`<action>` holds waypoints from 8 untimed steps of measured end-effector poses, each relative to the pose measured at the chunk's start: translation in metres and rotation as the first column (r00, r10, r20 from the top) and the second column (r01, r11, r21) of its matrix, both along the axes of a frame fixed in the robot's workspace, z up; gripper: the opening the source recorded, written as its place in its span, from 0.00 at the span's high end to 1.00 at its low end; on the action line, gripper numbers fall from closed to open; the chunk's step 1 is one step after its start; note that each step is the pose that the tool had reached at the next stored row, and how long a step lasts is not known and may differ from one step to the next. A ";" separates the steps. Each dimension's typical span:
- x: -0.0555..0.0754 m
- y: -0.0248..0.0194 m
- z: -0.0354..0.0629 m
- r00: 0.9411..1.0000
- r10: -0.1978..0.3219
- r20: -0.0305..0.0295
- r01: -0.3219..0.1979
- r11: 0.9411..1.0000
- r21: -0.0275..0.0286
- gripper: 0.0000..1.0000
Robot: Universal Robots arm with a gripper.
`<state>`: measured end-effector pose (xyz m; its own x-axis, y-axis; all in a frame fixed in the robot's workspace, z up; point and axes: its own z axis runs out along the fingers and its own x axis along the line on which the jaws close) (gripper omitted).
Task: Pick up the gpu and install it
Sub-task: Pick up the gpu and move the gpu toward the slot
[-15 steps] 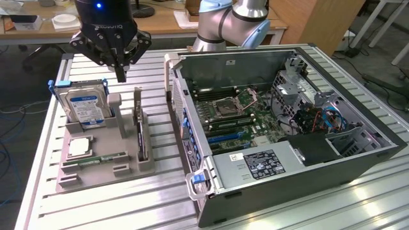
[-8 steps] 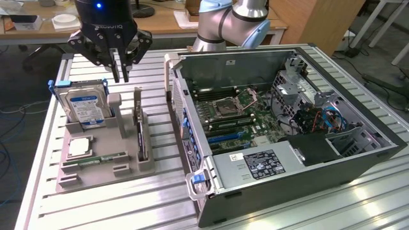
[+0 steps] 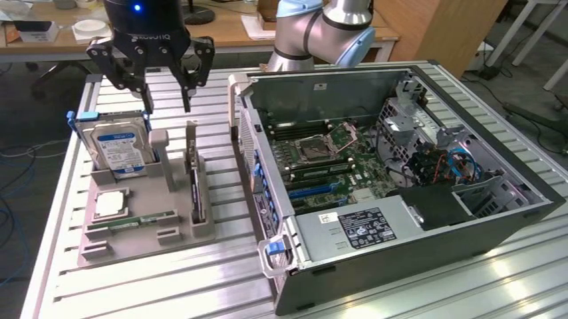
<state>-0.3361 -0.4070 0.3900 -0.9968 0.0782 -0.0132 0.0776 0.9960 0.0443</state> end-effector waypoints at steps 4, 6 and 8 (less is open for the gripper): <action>0.000 -0.0002 0.0000 0.999 0.036 0.000 -0.036 0.999 0.000 0.41; 0.000 -0.0006 -0.0005 0.997 0.071 0.000 -0.071 0.997 0.000 0.41; 0.000 -0.0009 -0.0029 0.997 0.079 0.000 -0.079 0.997 0.000 0.41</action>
<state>-0.3364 -0.4079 0.3870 -0.9999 -0.0011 -0.0131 -0.0017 0.9990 0.0442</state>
